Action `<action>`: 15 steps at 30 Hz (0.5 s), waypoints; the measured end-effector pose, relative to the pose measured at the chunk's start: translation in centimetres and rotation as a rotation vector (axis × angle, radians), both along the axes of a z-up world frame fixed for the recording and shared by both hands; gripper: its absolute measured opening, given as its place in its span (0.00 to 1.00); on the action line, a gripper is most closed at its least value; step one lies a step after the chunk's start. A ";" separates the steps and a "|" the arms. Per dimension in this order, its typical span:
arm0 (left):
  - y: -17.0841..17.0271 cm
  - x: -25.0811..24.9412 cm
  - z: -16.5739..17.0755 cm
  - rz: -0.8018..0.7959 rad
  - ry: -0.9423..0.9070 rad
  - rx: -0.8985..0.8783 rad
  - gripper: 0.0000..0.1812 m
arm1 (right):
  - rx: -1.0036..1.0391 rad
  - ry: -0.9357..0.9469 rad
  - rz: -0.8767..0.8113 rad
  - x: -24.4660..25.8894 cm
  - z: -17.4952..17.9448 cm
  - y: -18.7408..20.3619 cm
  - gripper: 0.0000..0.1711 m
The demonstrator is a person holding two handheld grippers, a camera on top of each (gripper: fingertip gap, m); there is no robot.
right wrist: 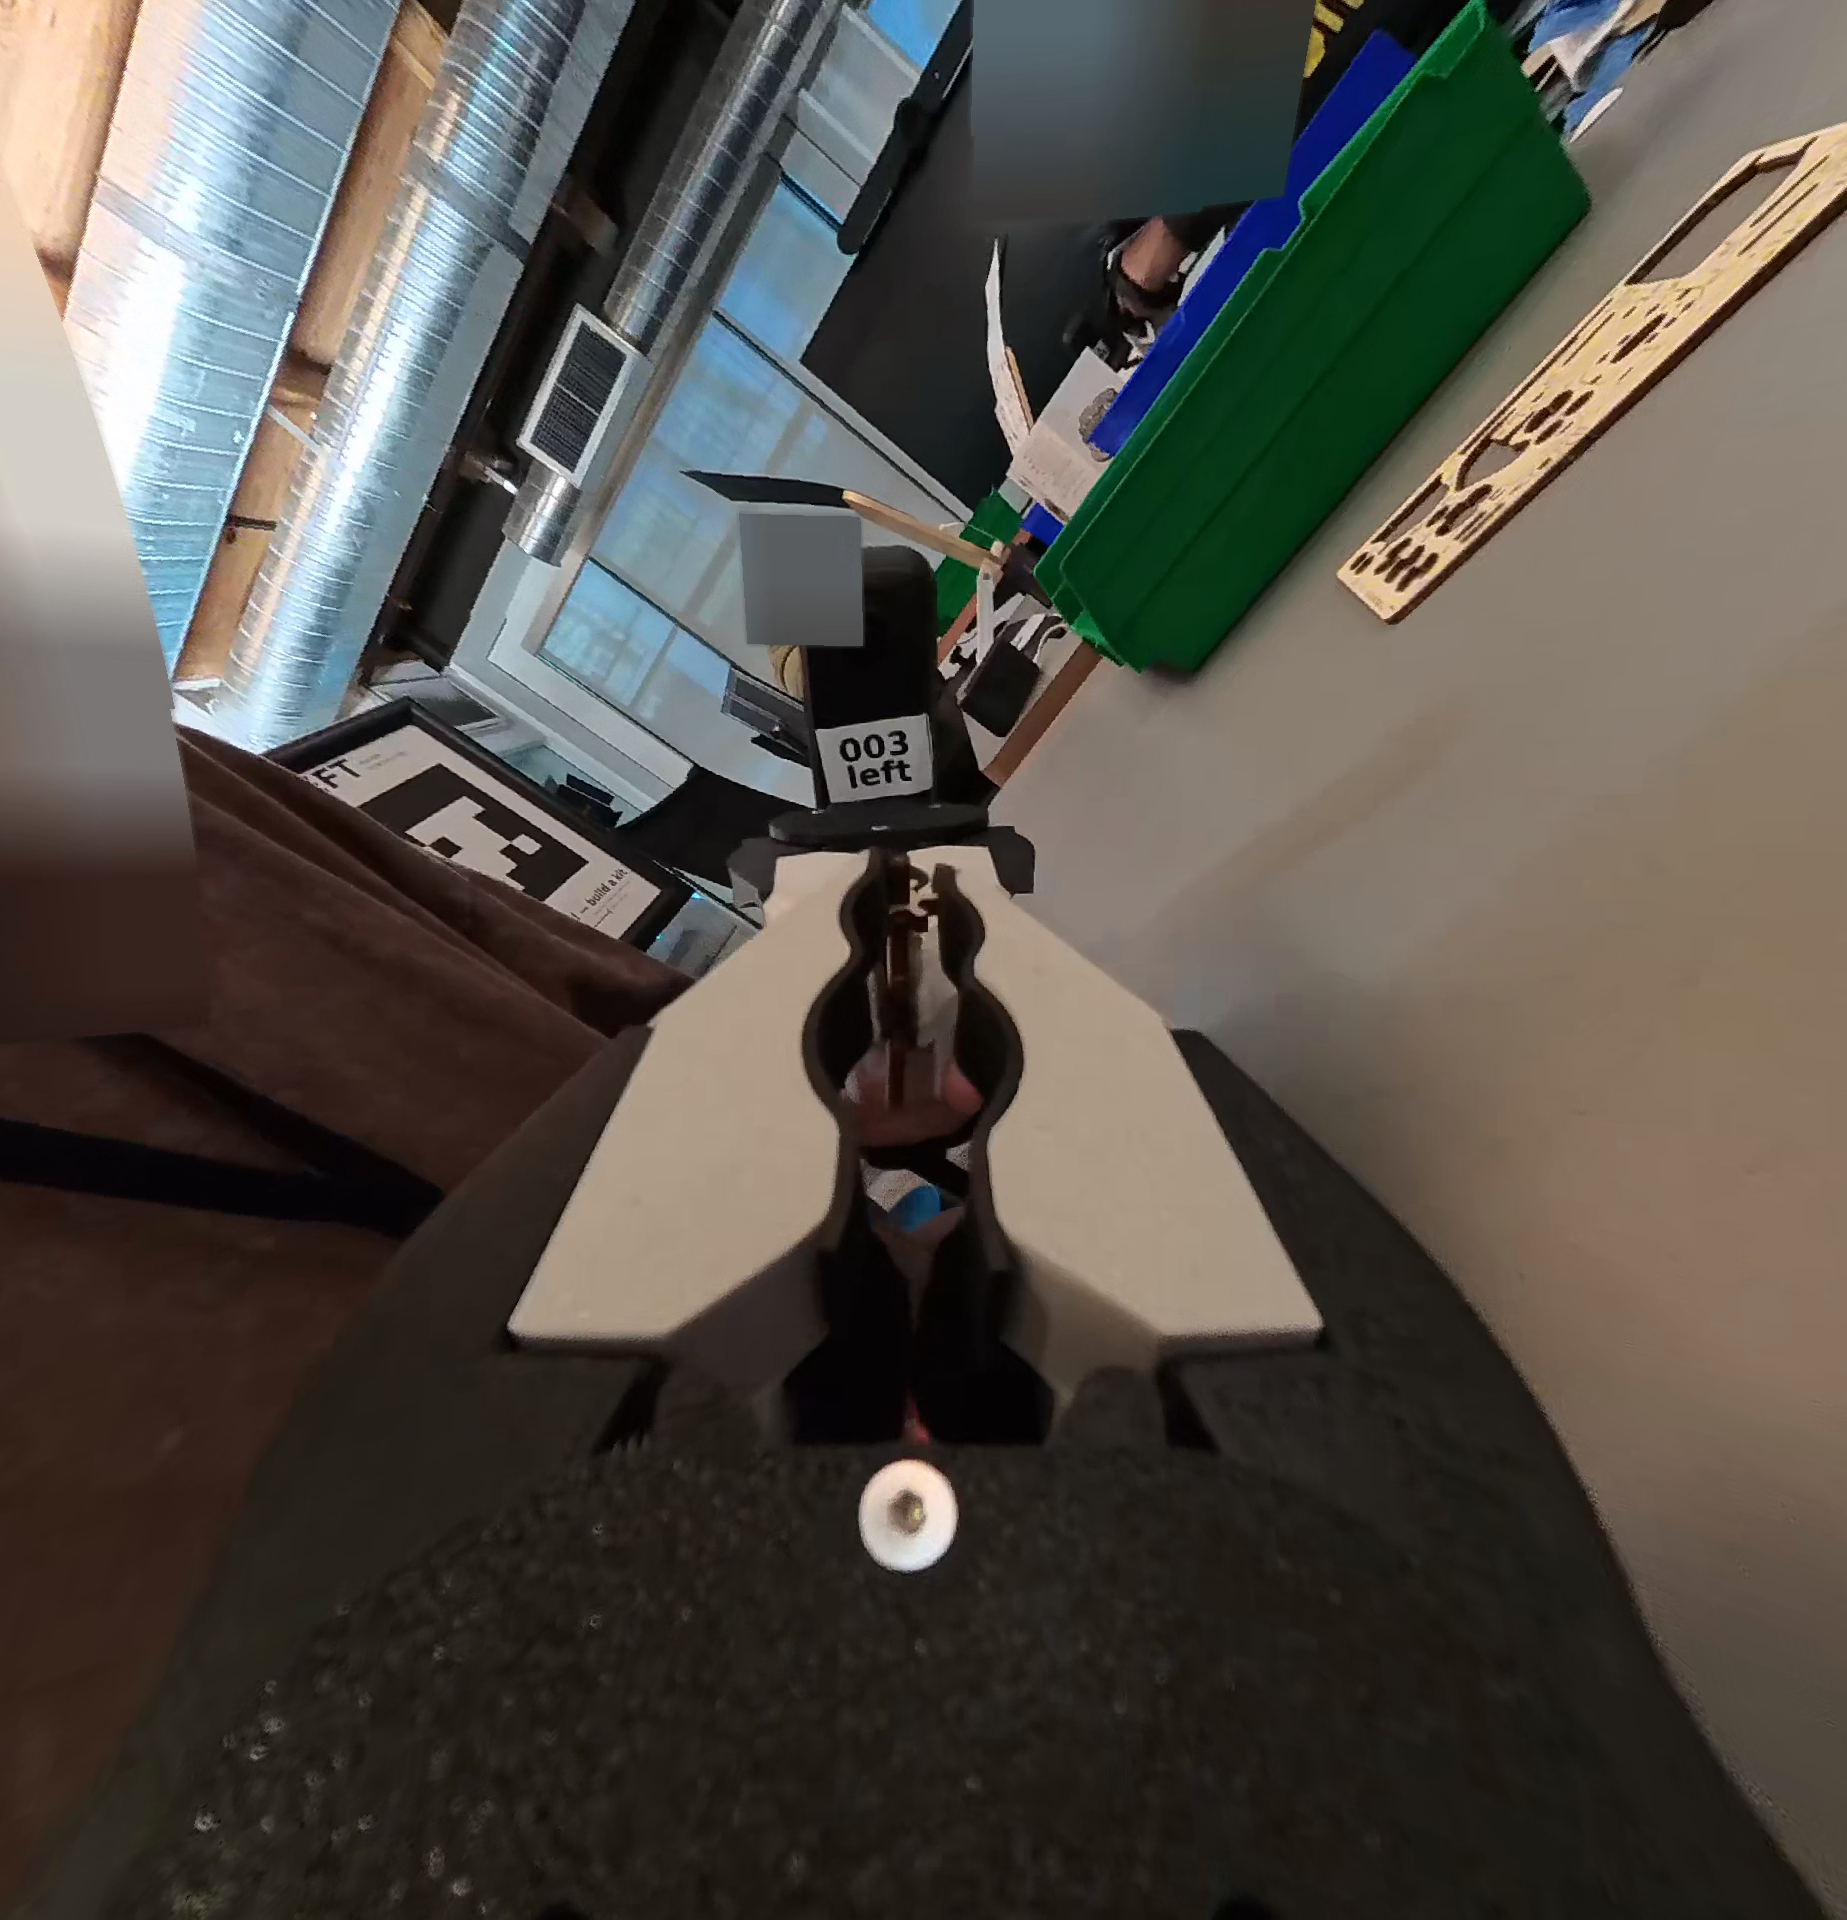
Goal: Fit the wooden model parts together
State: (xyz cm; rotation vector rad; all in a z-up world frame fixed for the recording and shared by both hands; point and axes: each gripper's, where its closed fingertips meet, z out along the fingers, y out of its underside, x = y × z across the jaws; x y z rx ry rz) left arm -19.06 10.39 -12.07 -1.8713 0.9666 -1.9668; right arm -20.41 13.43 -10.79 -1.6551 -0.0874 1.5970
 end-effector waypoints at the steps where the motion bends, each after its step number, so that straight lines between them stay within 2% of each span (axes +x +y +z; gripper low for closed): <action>1: 0.0 0.0 0.1 -0.002 -0.008 -0.011 0.00 | 0.003 0.007 0.001 0.0 0.1 -0.1 0.06; 4: 0.2 0.0 -0.3 0.001 0.011 -0.012 0.00 | -0.014 -0.003 -0.003 0.0 -0.3 0.3 0.05; 6: 0.3 0.1 -0.4 -0.020 0.005 -0.094 0.01 | 0.035 -0.087 -0.015 0.3 -0.4 0.8 0.05; 9: 1.2 -0.1 -0.1 -0.031 -0.040 -0.264 0.00 | 0.293 -0.449 -0.123 2.0 -0.7 2.0 0.11; 11: 1.7 -0.4 -0.2 -0.027 -0.050 -0.359 0.00 | 0.457 -0.651 -0.068 1.7 -0.4 1.0 0.20; 13: 2.2 -0.6 -0.4 -0.014 -0.041 -0.390 0.01 | 0.551 -0.796 -0.011 0.9 -0.8 0.0 0.30; 15: 2.4 -0.9 -0.4 -0.017 -0.031 -0.383 0.01 | 0.597 -0.877 -0.020 0.2 -0.9 -0.3 0.31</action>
